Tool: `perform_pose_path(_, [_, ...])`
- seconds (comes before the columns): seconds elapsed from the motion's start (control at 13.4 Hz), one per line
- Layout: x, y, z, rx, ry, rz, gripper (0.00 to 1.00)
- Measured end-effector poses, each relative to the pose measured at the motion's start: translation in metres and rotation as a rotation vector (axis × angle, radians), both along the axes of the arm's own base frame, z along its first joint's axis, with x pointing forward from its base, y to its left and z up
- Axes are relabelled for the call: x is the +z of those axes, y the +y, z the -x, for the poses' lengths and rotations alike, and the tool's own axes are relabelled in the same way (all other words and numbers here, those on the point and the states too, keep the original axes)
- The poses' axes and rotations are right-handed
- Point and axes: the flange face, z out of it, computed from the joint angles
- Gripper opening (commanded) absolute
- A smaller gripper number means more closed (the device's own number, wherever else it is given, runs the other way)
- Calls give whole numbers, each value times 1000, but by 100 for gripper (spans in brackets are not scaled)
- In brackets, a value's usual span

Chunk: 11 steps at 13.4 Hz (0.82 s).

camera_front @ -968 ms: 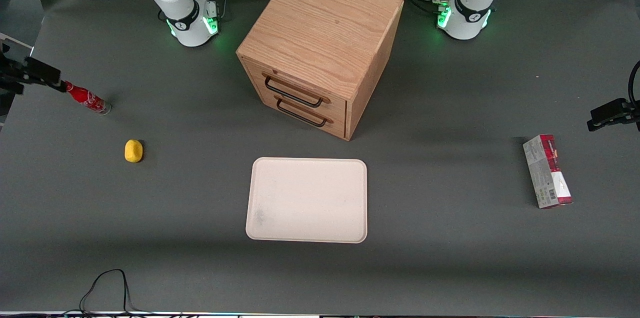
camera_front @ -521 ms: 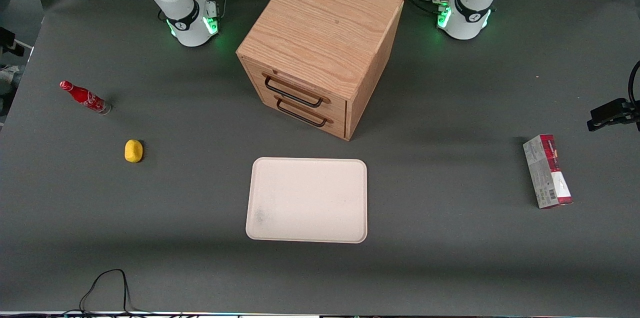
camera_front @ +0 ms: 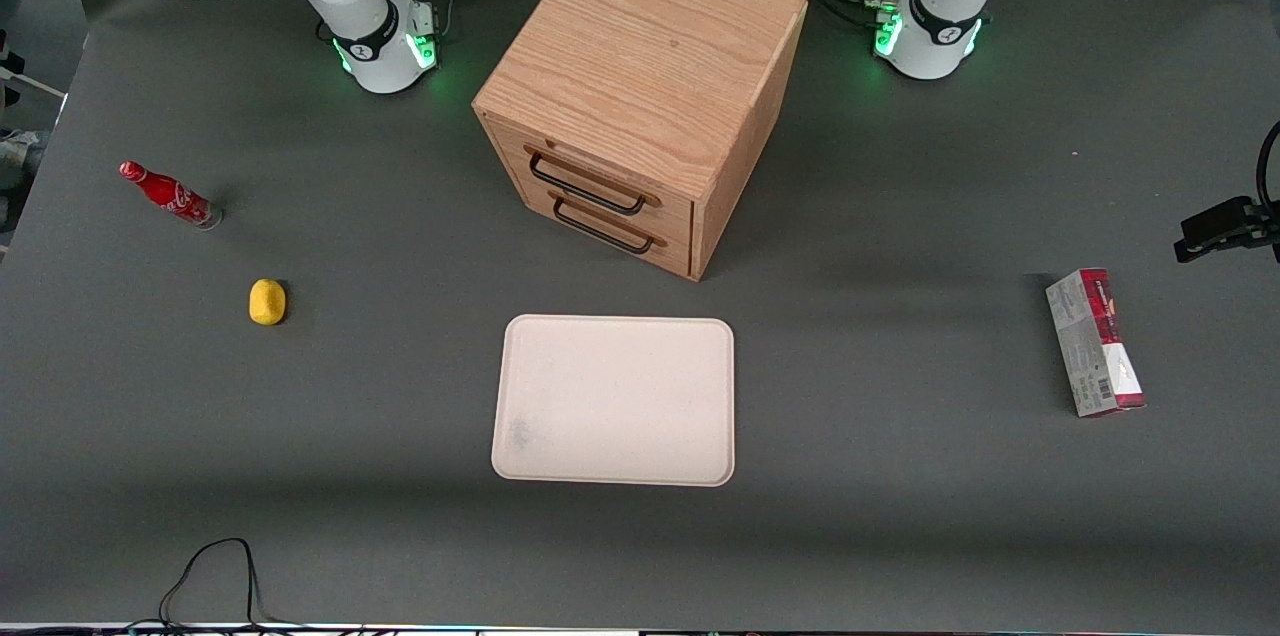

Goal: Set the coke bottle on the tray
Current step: 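Lower the open right gripper over the red Coca-Cola bottle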

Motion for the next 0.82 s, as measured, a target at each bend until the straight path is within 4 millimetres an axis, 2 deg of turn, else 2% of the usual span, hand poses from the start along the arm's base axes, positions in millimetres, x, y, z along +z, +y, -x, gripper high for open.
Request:
perform_pose_path(0.15, [-26,-7,17,34,-15,-13,100])
perform_pose_path(0.22, [-36,-6,20,45,-19,-18,100])
perform_pose_path(0.45, [-65,6,8,83,-47,-7,100])
perform_pose_path(0.6, [-97,13,-2,102,-68,9,100])
perform_pose_path(0.82, [-148,12,-20,110,-67,53,100])
